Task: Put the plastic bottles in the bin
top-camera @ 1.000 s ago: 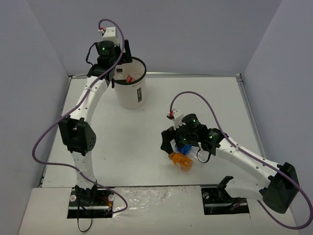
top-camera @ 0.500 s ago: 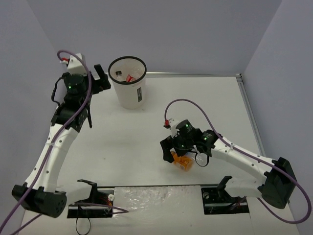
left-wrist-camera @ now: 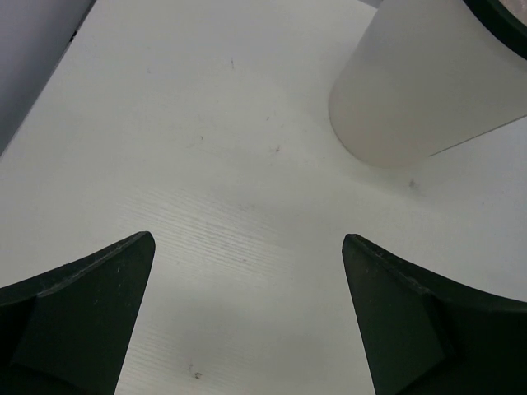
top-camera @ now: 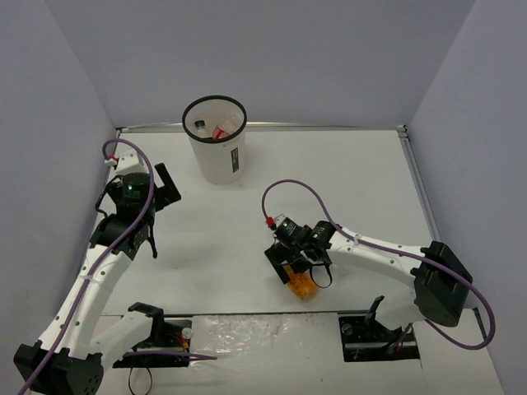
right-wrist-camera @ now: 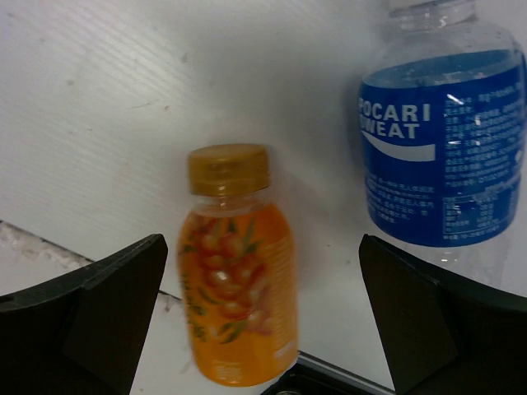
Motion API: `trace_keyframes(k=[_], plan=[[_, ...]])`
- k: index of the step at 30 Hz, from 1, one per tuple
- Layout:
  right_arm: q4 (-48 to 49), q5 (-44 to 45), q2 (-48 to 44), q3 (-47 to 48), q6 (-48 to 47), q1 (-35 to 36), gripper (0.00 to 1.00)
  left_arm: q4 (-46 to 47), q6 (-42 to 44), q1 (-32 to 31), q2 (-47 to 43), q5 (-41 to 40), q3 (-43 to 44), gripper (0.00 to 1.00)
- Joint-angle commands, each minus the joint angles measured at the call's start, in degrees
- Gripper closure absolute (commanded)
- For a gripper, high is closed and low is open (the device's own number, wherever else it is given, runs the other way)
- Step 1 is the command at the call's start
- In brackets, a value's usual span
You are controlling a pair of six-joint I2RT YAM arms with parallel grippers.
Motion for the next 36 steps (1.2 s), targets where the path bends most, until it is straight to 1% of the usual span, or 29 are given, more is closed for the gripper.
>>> trace_keyframes(k=[1, 5, 10, 13, 19, 21, 23, 24, 25, 28, 30, 32, 33, 35, 36], plan=[[-3.05, 8.83, 0.44, 1.19, 4.03, 2.44, 0.00, -1.05, -0.39, -0.18, 0.32, -3.46, 4.11, 0.03], [-3.19, 9.91, 2.04, 0.96, 5.25, 5.04, 0.02, -0.87, -0.30, -0.18, -0.40, -3.29, 3.80, 0.03], [-3.21, 7.84, 3.37, 0.23, 7.37, 8.74, 0.03, -0.97, -0.48, -0.18, -2.39, -3.77, 2.81, 0.03], [-3.38, 7.63, 2.86, -0.77, 10.33, 9.48, 0.04, -1.72, -0.80, -0.18, -3.00, -5.06, 2.72, 0.03], [-3.56, 10.80, 0.40, -5.81, 21.33, 10.68, 0.06, -1.56, -1.09, -0.18, -4.75, -5.57, 1.93, 0.03], [-3.50, 11.95, 0.56, -6.39, 22.96, 11.34, 0.06, -1.10, -1.09, -0.18, -5.01, -5.49, 1.70, 0.03], [-3.56, 13.25, 1.28, -6.42, 23.70, 11.99, 0.09, -0.25, -1.09, -0.18, -5.19, -5.31, 1.14, 0.03], [-3.47, 13.70, 1.72, -6.24, 23.71, 12.26, 0.11, -0.08, -1.09, -0.18, -5.19, -5.22, 1.05, 0.03], [-3.54, 14.42, 2.15, -5.59, 23.71, 12.47, 0.16, 0.00, -1.09, -0.18, -5.11, -5.22, 0.98, 0.03], [-3.49, 14.68, 2.20, -3.62, 22.76, 13.95, 0.36, -0.25, -1.28, -0.18, -4.92, -5.22, 0.96, 0.03], [-3.47, 14.93, 1.61, -2.12, 21.46, 14.38, 0.41, -0.32, -1.45, -0.18, -5.03, -5.20, 0.85, 0.03], [-3.47, 15.14, 0.32, 1.45, 18.36, 14.60, 0.52, -0.01, -1.59, -0.18, -5.27, -4.87, 0.53, 0.03], [-3.47, 15.43, -0.08, 3.04, 16.91, 14.56, 0.55, 0.14, -1.74, -0.18, -5.27, -4.68, 0.33, 0.03], [-3.06, 18.93, -0.64, 8.49, 12.35, 14.54, 0.61, 0.52, -1.79, -0.18, -5.44, -4.36, -0.07, 0.03], [-2.47, 21.43, -0.66, 10.78, 10.62, 14.35, 0.62, 0.59, -1.98, -0.18, -5.40, -4.34, -0.23, 0.03]])
